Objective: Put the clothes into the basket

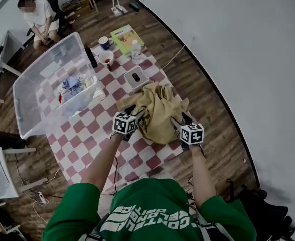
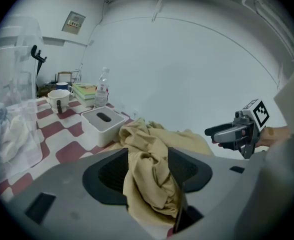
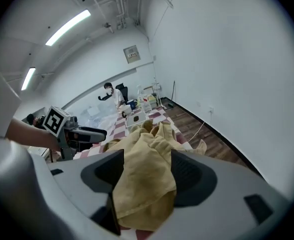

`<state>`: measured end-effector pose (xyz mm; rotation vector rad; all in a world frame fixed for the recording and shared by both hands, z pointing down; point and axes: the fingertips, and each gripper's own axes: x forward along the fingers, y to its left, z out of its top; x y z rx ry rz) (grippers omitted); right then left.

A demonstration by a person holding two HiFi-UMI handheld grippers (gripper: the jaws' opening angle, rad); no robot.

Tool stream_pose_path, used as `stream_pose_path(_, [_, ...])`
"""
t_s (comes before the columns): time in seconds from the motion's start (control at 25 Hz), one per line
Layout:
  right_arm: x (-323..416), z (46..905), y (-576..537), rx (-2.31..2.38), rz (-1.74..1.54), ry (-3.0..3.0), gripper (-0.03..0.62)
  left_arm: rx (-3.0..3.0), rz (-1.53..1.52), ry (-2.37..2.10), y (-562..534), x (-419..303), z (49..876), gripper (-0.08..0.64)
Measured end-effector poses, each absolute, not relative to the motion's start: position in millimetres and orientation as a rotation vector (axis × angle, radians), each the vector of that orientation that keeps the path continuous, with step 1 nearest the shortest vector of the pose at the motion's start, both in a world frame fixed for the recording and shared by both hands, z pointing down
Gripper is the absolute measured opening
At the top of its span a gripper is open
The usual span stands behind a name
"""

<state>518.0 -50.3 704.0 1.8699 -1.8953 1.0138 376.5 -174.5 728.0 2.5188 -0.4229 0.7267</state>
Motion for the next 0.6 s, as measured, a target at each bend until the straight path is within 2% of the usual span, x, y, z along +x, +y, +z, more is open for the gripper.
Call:
stream_pose_path(0.24, [530.8, 748.7, -54.9, 1.820, 1.172, -1.812, 0.319, 2.451, 0.867, -0.424, -192.1, 381.7, 776.9, 0.307])
stream_pose_path(0.6, [525.4, 805.3, -64.9, 1.781, 1.348, -1.778, 0.320, 2.366, 0.994, -0.372, -211.2, 383.6, 827.3, 0.389])
